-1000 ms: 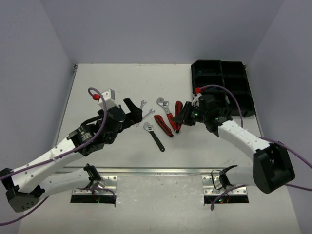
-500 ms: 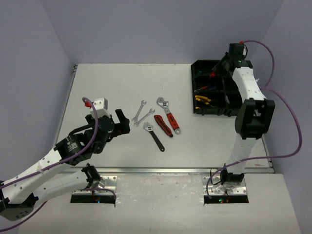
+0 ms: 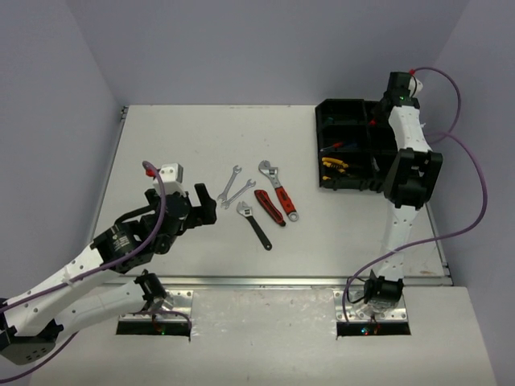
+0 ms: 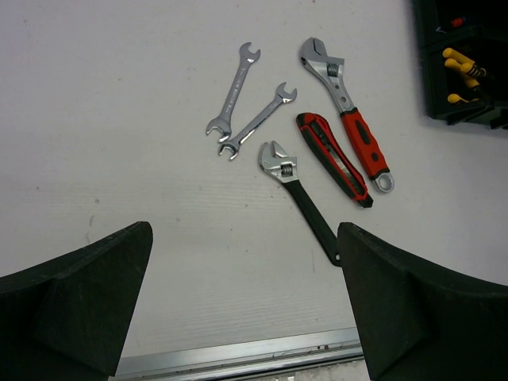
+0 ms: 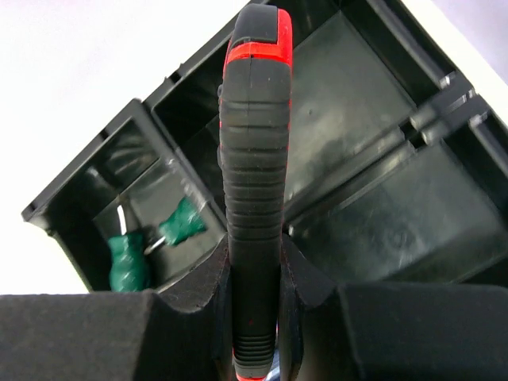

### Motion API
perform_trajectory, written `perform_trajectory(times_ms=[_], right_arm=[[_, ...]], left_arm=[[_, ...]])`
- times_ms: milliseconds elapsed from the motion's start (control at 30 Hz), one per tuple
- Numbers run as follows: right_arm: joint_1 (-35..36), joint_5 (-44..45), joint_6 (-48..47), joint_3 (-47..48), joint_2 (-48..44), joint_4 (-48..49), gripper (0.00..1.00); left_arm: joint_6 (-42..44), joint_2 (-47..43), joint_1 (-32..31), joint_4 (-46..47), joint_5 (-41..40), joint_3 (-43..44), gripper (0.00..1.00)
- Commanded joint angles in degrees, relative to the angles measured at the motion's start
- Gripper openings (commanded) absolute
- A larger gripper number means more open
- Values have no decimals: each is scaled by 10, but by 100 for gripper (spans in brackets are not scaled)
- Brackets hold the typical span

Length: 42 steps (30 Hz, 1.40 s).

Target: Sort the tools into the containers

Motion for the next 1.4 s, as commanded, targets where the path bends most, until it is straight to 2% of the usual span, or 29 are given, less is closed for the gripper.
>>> perform_trajectory(times_ms=[0,133,233,267,433,467,567,667,700,767,1033,1233,1367], right_arm=[[0,7,-47,29,2,86,1],[3,12,-51,24,5,101,2],[3,3,-57,25,20,116,16],[2,6,-55,31,24,111,18],[1,18,-41,23,34,109,17],[0,15,-38,22,36,110,20],[0,17,-31,24,41,105,49],[0,24,-25,18,36,102,67],[0,21,-24,20,35,98,79],[1,8,-22,25,33,94,90],[15,-34,-27,17,-15,75,99],[76,-58,-74,-2,-103,29,99],[161,-24,-108,-157,-264,8,99]], left_arm=[[12,5,-3,23,0,3,100],[12,8,-2,22,-1,3,100],[12,9,-2,23,0,3,100],[11,10,-3,23,1,3,100],[12,8,-3,23,2,1,100],[12,7,-3,23,2,1,100],[13,6,-2,24,4,1,100],[15,4,-2,25,7,1,100],[16,4,-2,27,8,0,100],[16,3,-3,28,10,-1,100],[14,10,-2,26,2,0,100],[-68,82,-3,-6,-17,26,100],[-191,158,-2,-3,6,42,100]])
